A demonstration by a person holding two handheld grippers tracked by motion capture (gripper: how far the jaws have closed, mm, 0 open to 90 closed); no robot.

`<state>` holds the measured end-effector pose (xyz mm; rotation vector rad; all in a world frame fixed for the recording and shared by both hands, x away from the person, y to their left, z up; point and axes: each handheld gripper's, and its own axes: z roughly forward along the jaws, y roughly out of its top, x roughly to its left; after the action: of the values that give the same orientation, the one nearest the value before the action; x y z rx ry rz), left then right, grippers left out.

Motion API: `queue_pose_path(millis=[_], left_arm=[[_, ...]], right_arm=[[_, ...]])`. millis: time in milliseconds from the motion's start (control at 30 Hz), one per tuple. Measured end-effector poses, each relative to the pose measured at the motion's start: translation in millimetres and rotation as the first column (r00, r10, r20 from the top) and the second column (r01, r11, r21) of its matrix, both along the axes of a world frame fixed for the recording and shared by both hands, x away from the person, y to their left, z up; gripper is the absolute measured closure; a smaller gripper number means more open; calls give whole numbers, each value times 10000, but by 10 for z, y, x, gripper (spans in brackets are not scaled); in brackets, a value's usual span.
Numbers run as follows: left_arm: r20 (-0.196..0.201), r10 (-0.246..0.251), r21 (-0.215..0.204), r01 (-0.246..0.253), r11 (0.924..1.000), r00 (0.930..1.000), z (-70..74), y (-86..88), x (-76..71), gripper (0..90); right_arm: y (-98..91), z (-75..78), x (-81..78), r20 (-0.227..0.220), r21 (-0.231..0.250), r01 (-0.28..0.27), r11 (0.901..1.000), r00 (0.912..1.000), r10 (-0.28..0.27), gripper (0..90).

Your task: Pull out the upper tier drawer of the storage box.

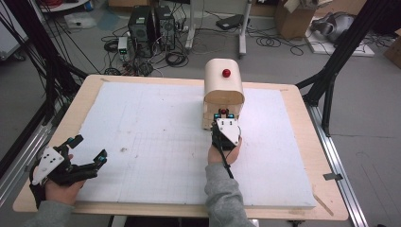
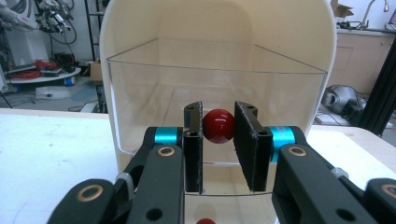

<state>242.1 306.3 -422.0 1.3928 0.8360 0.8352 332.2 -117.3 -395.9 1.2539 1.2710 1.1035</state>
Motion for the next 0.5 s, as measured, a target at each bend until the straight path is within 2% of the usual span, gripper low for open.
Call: queue_pose_path(millis=[500], left_arm=[[22, 47, -5, -47, 10000, 10000, 6, 12, -4, 17]], right_arm=[[-9, 78, -222, 257, 142, -217, 9997, 9994, 213, 733]])
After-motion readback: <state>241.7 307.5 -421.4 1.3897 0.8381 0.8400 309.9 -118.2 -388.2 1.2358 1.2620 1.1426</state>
